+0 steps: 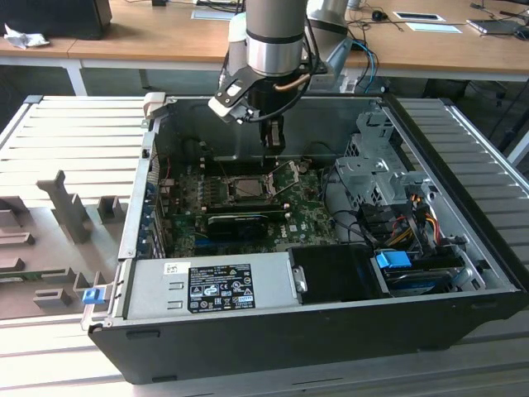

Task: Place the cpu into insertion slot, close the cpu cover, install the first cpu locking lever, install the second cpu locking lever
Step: 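Close the cpu cover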

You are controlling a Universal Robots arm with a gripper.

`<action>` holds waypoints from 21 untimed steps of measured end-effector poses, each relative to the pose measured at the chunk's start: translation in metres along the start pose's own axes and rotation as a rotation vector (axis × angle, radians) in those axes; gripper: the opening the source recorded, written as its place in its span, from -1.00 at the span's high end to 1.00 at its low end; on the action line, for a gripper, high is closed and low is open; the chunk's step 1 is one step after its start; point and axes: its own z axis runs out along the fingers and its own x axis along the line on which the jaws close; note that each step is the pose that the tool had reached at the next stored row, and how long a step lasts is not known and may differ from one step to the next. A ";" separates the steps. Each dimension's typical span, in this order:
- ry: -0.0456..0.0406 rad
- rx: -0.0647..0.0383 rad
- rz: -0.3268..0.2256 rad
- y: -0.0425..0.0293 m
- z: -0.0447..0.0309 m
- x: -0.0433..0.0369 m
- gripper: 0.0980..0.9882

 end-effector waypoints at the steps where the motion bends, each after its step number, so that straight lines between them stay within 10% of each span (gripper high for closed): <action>1: 0.0000 0.000 0.000 0.0012 0.0001 0.0003 0.98; 21: 0.0002 0.000 -0.003 0.0285 0.0014 0.0025 0.98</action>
